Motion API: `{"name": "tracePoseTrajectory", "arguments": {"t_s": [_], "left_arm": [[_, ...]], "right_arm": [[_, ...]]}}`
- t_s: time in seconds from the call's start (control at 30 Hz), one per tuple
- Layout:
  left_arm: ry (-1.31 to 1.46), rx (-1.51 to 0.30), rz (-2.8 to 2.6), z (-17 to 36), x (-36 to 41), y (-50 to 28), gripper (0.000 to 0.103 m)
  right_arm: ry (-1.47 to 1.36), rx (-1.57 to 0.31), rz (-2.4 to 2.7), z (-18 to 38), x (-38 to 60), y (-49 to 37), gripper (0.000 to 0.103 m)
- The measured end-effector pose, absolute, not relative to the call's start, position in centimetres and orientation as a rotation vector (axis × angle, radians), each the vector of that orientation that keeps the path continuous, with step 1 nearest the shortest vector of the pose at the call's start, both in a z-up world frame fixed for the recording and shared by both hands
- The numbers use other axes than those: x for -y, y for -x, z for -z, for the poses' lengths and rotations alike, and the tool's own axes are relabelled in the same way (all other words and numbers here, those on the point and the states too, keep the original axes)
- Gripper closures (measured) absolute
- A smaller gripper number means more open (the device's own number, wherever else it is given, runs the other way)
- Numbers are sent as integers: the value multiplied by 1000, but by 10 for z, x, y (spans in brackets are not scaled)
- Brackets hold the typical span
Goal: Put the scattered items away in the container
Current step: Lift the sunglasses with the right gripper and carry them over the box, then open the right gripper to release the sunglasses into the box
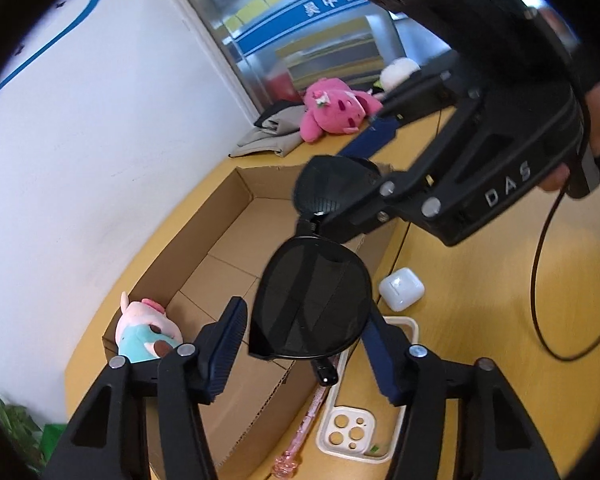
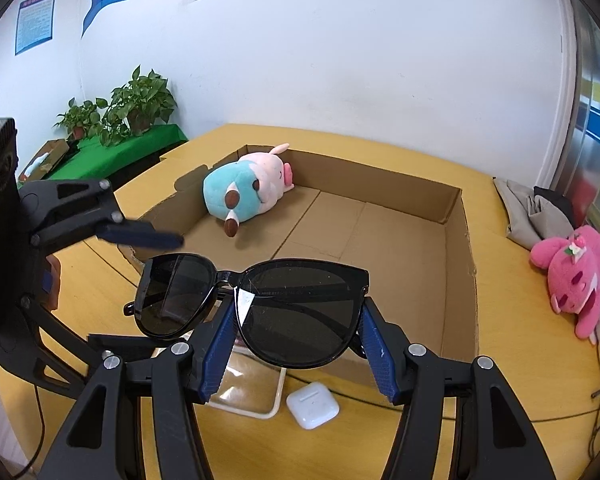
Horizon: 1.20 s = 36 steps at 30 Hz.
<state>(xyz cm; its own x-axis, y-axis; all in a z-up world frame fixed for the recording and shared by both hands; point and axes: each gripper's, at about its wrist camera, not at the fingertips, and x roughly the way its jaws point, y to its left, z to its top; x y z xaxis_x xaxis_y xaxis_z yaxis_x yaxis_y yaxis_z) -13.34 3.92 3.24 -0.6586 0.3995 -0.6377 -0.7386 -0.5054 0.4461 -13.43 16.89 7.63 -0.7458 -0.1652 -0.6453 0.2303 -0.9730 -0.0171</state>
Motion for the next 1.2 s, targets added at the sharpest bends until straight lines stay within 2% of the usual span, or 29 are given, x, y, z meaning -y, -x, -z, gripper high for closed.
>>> {"name": "tracePoseTrajectory", "arguments": {"t_s": [0.37,0.43,0.5,0.53,0.83,0.9,0.93,0.97,1.0,1.07,1.2], "left_arm": [[630,-985,-2140,-28,-27,174,59],[647,-985,-2127,-28,-23,187,64],[661,-961,-2106,-29,-20,201,76],[665,-946,-2098,-30,-19,209,76],[761,-892,-2091,-8,-13,263,76],[807,-839,-2076,0,-8,273,75],[839,-806,-2065,4,-5,280,72],[871,-780,-2055,8,-3,286,63],[903,-761,-2047,13,-2,292,51],[959,-730,-2035,21,-1,302,46],[1017,-638,-2004,25,-5,315,46]], "right_arm": [[-986,-239,2737,-76,-159,182,39],[-980,-253,2734,-77,-158,194,40],[-978,-267,2726,-76,-157,208,70],[-984,-285,2729,-74,-156,214,79],[-1120,-295,2638,-42,-162,272,79],[-1128,-315,2628,-42,-171,276,75],[-1150,-327,2609,-42,-178,282,61],[-1178,-337,2582,-42,-184,288,45],[-1202,-349,2549,-41,-191,297,40],[-1284,-353,2471,-33,-204,318,28],[-1470,-133,2401,-13,-228,369,27]]}}
